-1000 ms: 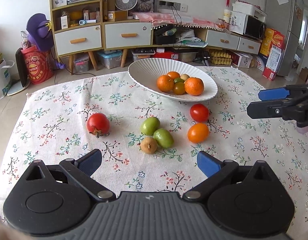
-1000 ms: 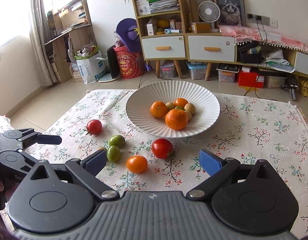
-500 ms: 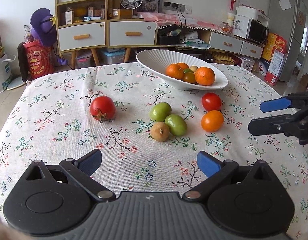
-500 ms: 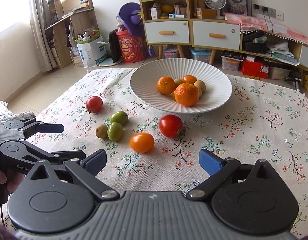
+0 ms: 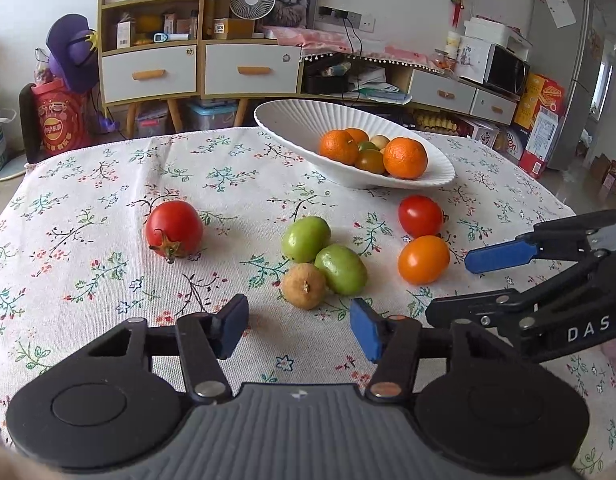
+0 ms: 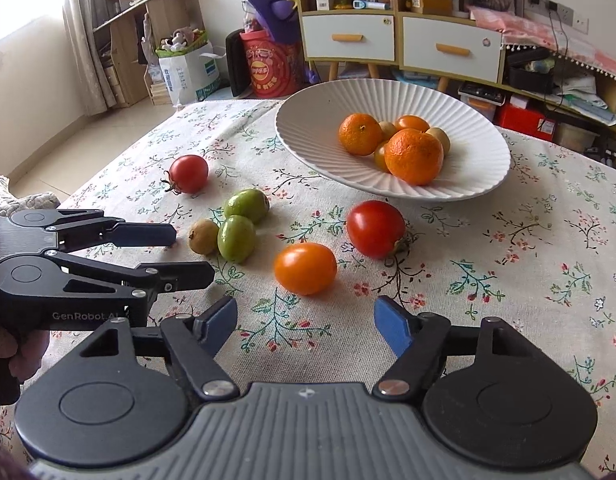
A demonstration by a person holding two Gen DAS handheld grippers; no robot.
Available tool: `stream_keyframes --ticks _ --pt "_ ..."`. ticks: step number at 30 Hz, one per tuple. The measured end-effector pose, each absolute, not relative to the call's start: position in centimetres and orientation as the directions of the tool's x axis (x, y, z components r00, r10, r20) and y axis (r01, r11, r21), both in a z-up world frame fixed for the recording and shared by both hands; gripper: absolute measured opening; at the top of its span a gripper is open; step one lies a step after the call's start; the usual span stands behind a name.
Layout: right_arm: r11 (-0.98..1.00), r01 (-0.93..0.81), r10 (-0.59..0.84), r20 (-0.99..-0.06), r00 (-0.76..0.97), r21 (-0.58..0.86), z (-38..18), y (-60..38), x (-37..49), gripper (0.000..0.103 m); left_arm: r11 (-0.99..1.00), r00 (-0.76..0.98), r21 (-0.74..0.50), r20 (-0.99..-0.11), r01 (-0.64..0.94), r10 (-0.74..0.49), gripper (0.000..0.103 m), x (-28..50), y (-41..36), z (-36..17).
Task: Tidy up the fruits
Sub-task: 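Move both open grippers back toward the remaining fruit, then grasp a brown kiwi with the left gripper while the right gripper grasps an orange tomato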
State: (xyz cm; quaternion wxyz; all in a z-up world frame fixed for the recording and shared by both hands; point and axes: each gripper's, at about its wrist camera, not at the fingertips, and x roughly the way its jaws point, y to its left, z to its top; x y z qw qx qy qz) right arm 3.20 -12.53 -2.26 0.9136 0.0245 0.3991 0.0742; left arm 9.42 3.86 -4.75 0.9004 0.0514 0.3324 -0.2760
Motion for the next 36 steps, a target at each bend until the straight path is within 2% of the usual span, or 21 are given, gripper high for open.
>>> stream_keyframes --ticks 9,16,18,20,36 --pt "0.990 -0.109 0.138 -0.728 0.672 0.087 -2.3 -12.1 4.4 0.053 0.841 0.619 -0.094 -0.635 0.533 -0.463 0.029 10.0 3.3 -4.6" --pt "0.991 -0.106 0.129 -0.723 0.678 0.077 -2.2 -11.8 4.8 0.044 0.846 0.618 -0.092 -0.643 0.525 -0.453 0.023 10.2 3.0 -4.4" --pt "0.992 -0.106 0.122 -0.723 0.680 0.068 -2.2 -11.8 4.8 0.038 0.847 0.617 -0.090 -0.645 0.524 -0.451 0.019 10.3 3.0 -4.3" --pt "0.992 -0.107 0.118 -0.722 0.682 0.061 -2.2 -11.7 4.9 0.034 0.846 0.614 -0.094 -0.647 0.524 -0.453 0.018 10.4 3.0 -4.3" --pt "0.989 -0.128 0.139 -0.715 0.685 0.069 -1.7 -11.5 4.8 0.033 0.842 0.611 -0.103 -0.643 0.529 -0.463 0.018 10.2 2.9 -3.8"
